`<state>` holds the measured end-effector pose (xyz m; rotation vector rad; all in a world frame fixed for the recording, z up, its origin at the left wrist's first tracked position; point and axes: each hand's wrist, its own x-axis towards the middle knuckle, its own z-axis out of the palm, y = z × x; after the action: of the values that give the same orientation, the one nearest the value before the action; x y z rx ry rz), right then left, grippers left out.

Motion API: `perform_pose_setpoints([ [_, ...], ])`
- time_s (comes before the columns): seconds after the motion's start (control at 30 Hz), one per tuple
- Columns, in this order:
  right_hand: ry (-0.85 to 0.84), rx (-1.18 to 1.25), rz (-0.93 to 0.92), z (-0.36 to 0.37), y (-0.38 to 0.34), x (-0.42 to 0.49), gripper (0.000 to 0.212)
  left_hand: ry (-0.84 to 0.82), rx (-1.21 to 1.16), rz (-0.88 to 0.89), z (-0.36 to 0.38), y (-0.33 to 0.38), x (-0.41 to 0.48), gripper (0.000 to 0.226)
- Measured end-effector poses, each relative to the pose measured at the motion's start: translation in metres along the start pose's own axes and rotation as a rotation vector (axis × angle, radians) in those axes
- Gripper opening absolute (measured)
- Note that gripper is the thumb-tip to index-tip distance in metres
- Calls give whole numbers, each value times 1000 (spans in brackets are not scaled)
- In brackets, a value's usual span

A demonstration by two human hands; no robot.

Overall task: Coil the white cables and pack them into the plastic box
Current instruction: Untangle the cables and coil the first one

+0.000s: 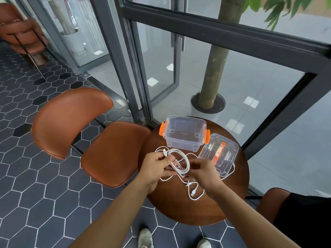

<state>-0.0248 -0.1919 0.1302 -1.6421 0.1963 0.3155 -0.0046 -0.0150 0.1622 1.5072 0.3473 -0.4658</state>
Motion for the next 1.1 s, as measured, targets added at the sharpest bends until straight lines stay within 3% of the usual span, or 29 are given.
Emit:
perform_pose_setpoints([
  [0.33, -105, 267, -39, -6, 6, 9, 16, -25, 125, -107, 2, 3, 5, 16],
  [0.43, -84, 416, 19, 0, 6, 10, 22, -11, 234, -88, 2, 6, 7, 14],
  [0.53, -36, 486, 98, 7, -3, 5, 14, 25, 343, -44, 2, 7, 9, 16],
  [0.6, -50, 443, 96, 9, -13, 0, 19, 74, 392, -22, 2, 7, 9, 18],
  [0.67, -67, 265, 26, 10, -20, -1, 21, 113, 483, 6, 2, 7, 8, 21],
  [0.73, -62, 38, -42, 11, -20, 0, 39, 153, 641, 71, 1, 7, 9, 28],
  [0.8, -20, -102, -96, 13, -17, 3, 45, 151, 690, 79, 1, 7, 10, 32],
  [0.87, -11, -125, -137, 13, -16, 4, 44, 97, 585, 35, 1, 7, 10, 28],
  [0.97, -139, 25, -151, 8, -16, 2, 48, 25, 434, -42, -2, 7, 9, 19],
  [1.1, -181, -3, -167, 6, -7, 8, 35, 9, 373, -96, -4, 4, 7, 19],
])
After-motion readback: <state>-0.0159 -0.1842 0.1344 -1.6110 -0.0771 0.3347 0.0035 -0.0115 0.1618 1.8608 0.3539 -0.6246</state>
